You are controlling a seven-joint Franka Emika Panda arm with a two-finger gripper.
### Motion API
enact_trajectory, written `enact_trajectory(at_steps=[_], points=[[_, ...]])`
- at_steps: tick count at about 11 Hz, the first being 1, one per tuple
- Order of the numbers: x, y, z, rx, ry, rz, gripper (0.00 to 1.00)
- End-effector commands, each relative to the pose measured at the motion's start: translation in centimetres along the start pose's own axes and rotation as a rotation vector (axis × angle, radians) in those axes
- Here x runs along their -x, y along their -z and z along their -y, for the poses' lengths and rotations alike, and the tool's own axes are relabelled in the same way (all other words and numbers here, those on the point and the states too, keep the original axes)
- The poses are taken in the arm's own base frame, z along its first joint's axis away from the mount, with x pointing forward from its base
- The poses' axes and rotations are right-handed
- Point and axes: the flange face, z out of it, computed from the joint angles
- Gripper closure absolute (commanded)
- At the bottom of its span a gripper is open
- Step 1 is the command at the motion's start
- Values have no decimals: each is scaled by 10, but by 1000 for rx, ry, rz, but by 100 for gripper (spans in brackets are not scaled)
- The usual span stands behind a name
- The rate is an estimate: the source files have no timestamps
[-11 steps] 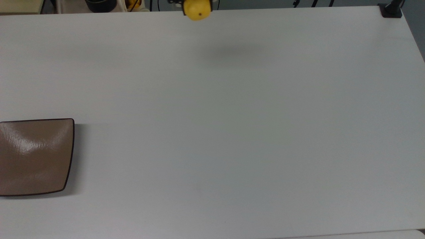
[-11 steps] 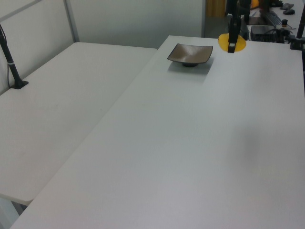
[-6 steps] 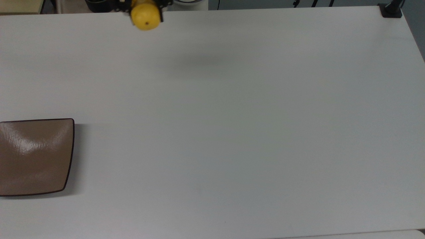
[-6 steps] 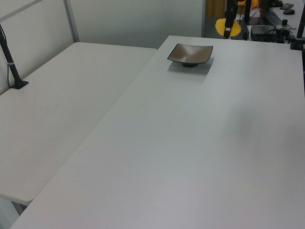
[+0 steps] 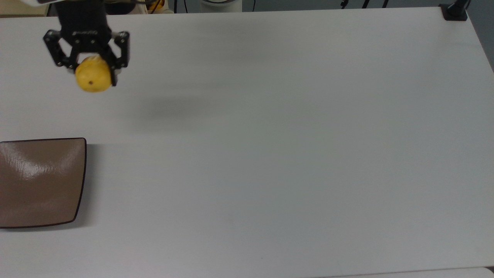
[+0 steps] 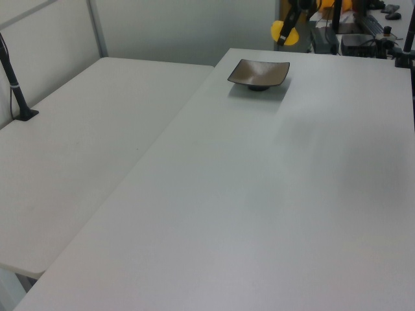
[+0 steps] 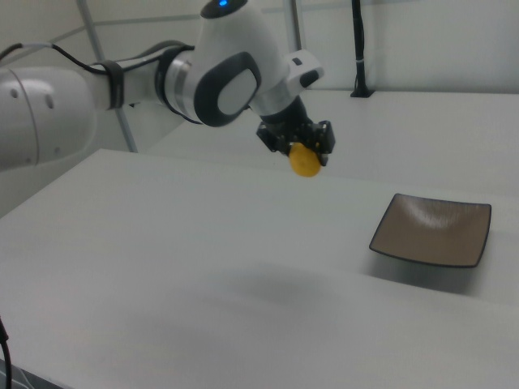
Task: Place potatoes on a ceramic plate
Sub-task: 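Carry the potato over the brown square plate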
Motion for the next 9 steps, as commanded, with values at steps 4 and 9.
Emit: enact_trajectory(at_steps=[4, 9], points=[[-22, -88, -82, 122, -53, -165, 88], [-3, -183, -101, 184, -45, -211, 88]])
